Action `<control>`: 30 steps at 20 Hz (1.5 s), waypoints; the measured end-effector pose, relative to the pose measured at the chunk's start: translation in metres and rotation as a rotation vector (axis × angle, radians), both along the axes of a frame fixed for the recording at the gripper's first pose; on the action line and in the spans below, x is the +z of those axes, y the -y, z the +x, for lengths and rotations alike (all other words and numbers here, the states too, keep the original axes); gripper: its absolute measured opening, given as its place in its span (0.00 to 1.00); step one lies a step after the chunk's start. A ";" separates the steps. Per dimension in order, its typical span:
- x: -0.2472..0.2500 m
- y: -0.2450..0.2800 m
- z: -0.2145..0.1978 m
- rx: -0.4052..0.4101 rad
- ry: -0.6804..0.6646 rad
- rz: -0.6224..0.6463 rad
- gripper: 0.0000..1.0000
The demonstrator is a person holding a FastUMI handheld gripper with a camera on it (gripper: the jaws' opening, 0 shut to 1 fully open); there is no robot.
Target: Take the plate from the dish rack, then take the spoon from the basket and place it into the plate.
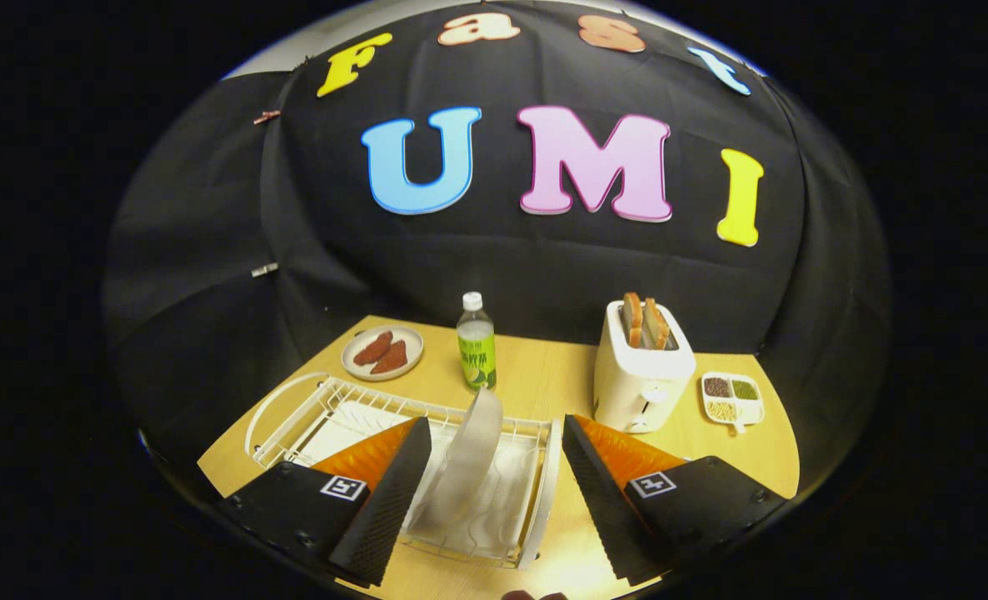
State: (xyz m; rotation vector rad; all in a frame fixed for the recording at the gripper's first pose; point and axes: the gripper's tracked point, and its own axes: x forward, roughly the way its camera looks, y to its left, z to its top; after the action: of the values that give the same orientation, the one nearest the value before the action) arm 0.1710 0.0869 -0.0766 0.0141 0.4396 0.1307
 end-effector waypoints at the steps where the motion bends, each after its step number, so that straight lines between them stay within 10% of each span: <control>1: -0.009 0.001 0.004 -0.013 -0.034 -0.008 0.98; 9: -0.064 -0.025 0.014 -0.020 -0.304 0.059 0.98; 12: -0.071 -0.026 0.020 -0.058 -0.350 0.070 0.52; 16: -0.073 -0.027 0.017 -0.094 -0.405 0.071 0.43; 30: -0.044 -0.029 0.017 -0.161 -0.370 -0.040 0.38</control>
State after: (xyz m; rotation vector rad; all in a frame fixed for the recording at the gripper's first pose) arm 0.1876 0.1154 -0.1203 0.0343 0.8078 -0.0415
